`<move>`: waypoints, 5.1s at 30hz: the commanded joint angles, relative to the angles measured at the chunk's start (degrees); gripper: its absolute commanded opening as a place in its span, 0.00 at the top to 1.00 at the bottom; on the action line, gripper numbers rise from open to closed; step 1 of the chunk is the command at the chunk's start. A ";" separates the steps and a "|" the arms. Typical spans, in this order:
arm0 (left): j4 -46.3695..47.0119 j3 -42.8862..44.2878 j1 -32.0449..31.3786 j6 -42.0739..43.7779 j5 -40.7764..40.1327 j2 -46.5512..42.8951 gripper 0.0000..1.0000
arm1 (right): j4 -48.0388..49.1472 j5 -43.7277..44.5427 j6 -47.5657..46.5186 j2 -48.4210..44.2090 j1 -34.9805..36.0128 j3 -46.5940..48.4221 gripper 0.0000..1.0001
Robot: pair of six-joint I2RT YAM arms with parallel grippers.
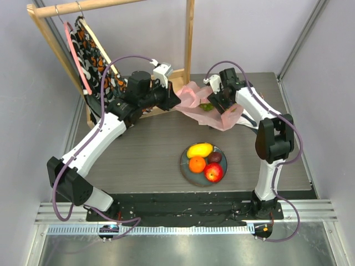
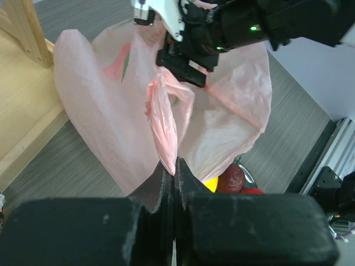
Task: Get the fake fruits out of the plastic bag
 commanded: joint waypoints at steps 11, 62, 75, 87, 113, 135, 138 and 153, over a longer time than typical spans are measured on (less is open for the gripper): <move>1.09 0.57 0.24 0.68 3.87 0.31 1.00 | 12.03 17.35 -1.72 13.72 -2.41 8.87 0.16; 2.32 -6.28 -1.43 -0.90 5.88 -4.09 1.00 | -0.80 -11.74 6.87 -38.56 -1.98 -36.91 0.69; 4.69 -10.06 -5.04 -2.92 6.68 -2.33 1.00 | 9.39 -7.87 7.49 -25.66 -1.98 -25.50 0.48; 4.87 -12.35 -5.04 -1.87 6.33 -2.42 1.00 | 14.93 -12.42 9.35 -16.53 -2.06 -22.42 0.10; 2.06 -3.56 -5.04 1.47 6.24 4.26 1.00 | 7.46 -22.11 -0.85 11.53 -2.06 8.61 0.17; 4.95 -4.61 -2.76 -0.80 2.90 4.17 1.00 | -6.67 -35.99 0.92 -27.13 4.59 -5.80 0.57; 6.10 -4.53 -0.12 -3.35 2.81 4.61 1.00 | -11.70 -35.47 -1.20 -31.53 10.04 -6.76 0.57; 4.96 -1.28 4.89 -0.72 -3.16 4.79 1.00 | -8.01 -34.15 -0.49 -32.42 31.86 -12.29 0.56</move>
